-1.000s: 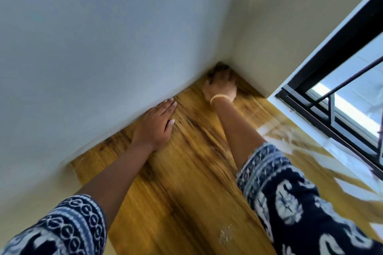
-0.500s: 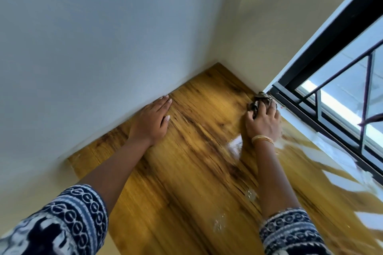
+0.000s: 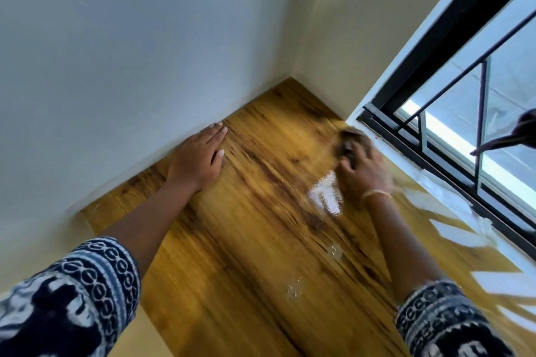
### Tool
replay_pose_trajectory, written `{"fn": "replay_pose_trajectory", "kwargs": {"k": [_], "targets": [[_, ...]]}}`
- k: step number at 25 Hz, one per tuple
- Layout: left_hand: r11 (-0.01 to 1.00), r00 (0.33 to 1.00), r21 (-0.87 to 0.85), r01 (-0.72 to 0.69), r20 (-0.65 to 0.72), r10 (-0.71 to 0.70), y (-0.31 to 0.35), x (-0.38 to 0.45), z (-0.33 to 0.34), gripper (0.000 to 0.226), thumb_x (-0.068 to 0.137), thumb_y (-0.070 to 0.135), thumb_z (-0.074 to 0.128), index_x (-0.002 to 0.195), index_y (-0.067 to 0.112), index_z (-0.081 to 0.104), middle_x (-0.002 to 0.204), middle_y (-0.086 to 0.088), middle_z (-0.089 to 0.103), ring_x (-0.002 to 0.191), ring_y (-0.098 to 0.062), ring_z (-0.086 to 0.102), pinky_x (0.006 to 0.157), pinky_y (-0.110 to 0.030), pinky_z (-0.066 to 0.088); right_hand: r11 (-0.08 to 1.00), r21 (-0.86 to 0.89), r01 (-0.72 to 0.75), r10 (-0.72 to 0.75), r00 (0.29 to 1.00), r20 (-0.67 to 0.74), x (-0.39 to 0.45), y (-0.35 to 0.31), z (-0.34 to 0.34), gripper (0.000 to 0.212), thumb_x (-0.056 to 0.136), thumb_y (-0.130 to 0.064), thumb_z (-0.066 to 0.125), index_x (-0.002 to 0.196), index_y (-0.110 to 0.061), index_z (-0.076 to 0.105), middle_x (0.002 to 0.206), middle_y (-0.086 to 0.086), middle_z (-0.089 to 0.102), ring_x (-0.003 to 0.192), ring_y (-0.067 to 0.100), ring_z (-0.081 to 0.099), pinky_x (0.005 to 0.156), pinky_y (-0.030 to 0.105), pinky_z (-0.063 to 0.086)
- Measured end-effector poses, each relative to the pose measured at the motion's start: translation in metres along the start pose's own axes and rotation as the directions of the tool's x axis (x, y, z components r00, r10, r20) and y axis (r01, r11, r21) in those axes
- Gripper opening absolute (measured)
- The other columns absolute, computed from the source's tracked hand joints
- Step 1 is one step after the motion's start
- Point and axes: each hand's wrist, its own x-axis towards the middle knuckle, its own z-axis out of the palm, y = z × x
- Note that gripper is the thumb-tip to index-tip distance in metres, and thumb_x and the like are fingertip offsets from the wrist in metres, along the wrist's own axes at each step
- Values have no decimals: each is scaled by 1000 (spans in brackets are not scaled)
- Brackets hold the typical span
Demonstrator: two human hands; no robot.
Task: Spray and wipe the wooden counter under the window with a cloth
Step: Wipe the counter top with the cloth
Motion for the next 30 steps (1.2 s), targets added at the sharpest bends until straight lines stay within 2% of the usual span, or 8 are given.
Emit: {"fn": "replay_pose_trajectory", "kwargs": {"k": [6, 10, 15, 19, 22, 25, 27, 30], "targets": [[1000, 1000, 10, 1, 0, -1, 0, 1, 1, 54, 95, 29, 40, 148, 18, 34, 156, 1, 31, 143, -17, 29, 116, -38, 28, 892, -1, -452, 451, 892, -32, -28, 5, 3, 60, 95, -54, 29, 149, -30, 28, 161, 11, 11, 145, 36, 19, 116, 52, 20], [1000, 1000, 7, 1, 0, -1, 1, 0, -1, 56, 94, 31, 37, 149, 17, 34, 156, 0, 31, 143, -17, 29, 116, -38, 28, 989, 57, 137, -137, 991, 7, -51, -112, 8, 56, 92, -53, 31, 144, -33, 33, 159, 2, 17, 145, 29, 17, 114, 54, 27], [1000, 1000, 0, -16, -13, 16, 4, 1, -4, 55, 94, 28, 40, 147, 15, 37, 155, -2, 33, 142, -18, 31, 114, -36, 27, 521, 84, 849, -847, 504, 168, -111, -136, 19, 59, 90, -57, 39, 145, -40, 31, 160, 1, 21, 145, 30, 24, 115, 50, 24], [1000, 1000, -24, -15, -7, 14, 1, -1, -1, 53, 97, 26, 41, 149, 16, 34, 156, -1, 30, 144, -17, 27, 117, -36, 25, 955, 13, 296, -296, 955, -1, -18, -64, 8, 53, 89, -60, 35, 139, -43, 36, 155, -2, 27, 136, 25, 33, 107, 48, 39], [996, 1000, -89, -11, 20, 12, 2, -2, -7, 52, 99, 23, 42, 149, 15, 33, 156, -3, 30, 145, -17, 25, 118, -36, 22, 973, 75, -218, 218, 976, 15, 21, -33, -2, 63, 89, -60, 27, 147, -35, 31, 160, 4, 17, 143, 30, 22, 115, 48, 26], [964, 995, -253, 80, -38, -92, -3, -31, -21, 47, 99, 21, 43, 145, 12, 40, 148, -9, 43, 138, -23, 38, 114, -40, 33, 1000, 17, 15, -15, 1000, -17, -10, -86, 8, 59, 92, -57, 27, 145, -33, 33, 158, 7, 21, 142, 31, 24, 112, 49, 31], [937, 973, -320, 143, -129, -193, -16, -74, -29, 46, 97, 24, 42, 140, 10, 47, 141, -11, 52, 132, -25, 47, 109, -42, 39, 902, -8, 432, -432, 902, -8, -61, -131, 19, 57, 92, -58, 32, 144, -35, 33, 157, 4, 26, 142, 29, 26, 108, 48, 36], [905, 913, -330, 268, -212, -348, -38, -147, -35, 50, 95, 31, 39, 137, 7, 51, 139, -11, 54, 131, -25, 48, 109, -42, 39, 440, 70, 895, -894, 429, 125, -123, -156, 30, 59, 90, -53, 46, 145, -35, 38, 159, 5, 26, 145, 29, 25, 115, 43, 24]]}}
